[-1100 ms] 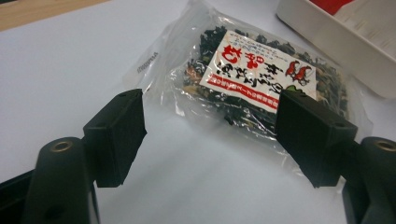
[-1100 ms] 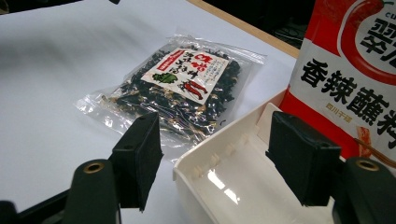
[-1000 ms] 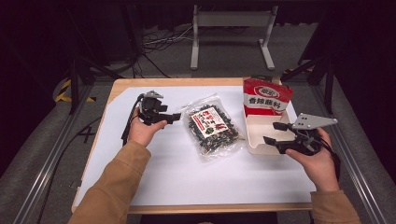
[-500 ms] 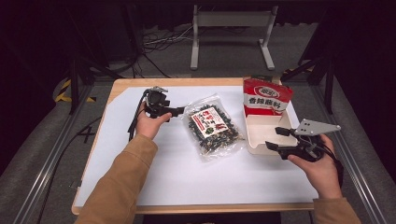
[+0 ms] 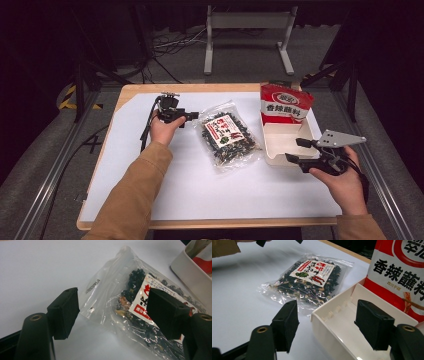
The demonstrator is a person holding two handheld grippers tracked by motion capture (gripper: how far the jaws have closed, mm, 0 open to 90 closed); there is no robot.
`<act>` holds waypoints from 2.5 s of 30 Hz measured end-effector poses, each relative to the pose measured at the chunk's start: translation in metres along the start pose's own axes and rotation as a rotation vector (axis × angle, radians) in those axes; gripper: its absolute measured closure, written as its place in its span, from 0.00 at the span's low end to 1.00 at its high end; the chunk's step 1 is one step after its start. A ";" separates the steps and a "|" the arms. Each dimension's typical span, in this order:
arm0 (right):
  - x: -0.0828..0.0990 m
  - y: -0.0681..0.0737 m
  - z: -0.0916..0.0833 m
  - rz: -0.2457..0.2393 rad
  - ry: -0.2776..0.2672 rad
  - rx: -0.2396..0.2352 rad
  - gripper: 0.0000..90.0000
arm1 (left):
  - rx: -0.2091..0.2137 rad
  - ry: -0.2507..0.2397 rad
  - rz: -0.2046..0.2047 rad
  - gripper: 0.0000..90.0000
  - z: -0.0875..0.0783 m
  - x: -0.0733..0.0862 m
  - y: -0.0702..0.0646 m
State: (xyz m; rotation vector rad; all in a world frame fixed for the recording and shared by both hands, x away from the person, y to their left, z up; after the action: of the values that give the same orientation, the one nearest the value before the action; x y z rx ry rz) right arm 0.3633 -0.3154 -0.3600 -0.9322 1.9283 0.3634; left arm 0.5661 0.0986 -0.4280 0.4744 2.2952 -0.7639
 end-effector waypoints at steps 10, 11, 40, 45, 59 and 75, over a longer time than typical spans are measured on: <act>0.002 0.000 -0.003 0.005 -0.003 0.005 0.38 | -0.057 0.055 0.030 0.28 0.021 -0.002 -0.002; 0.002 0.000 -0.003 0.005 -0.003 0.005 0.38 | -0.057 0.055 0.030 0.28 0.021 -0.002 -0.002; 0.001 0.002 0.000 0.025 -0.017 -0.016 0.37 | -0.074 0.152 0.080 0.33 0.047 0.010 -0.012; 0.000 0.002 0.000 0.025 -0.020 -0.018 0.37 | -0.103 0.181 0.064 0.38 0.048 0.009 -0.017; 0.000 0.000 -0.001 0.030 -0.024 -0.015 0.36 | -0.109 0.209 0.036 0.70 0.050 0.010 -0.027; 0.001 -0.001 -0.002 0.037 -0.026 -0.016 0.38 | -0.106 0.186 0.015 0.95 0.041 0.008 -0.023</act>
State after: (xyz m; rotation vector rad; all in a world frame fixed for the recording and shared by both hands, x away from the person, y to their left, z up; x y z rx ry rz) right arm 0.3619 -0.3179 -0.3599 -0.8989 1.9230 0.4107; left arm 0.5685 0.0560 -0.4494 0.5320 2.4865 -0.6088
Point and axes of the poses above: each handheld gripper's, and its own axes: z roughly forward along the jaws, x roughly out of its underside, y roughly to its left, the point moved 3 cm from there along z, roughly forward along the jaws, and after that the axes turned 3 degrees about -z, right-handed, at the moved point
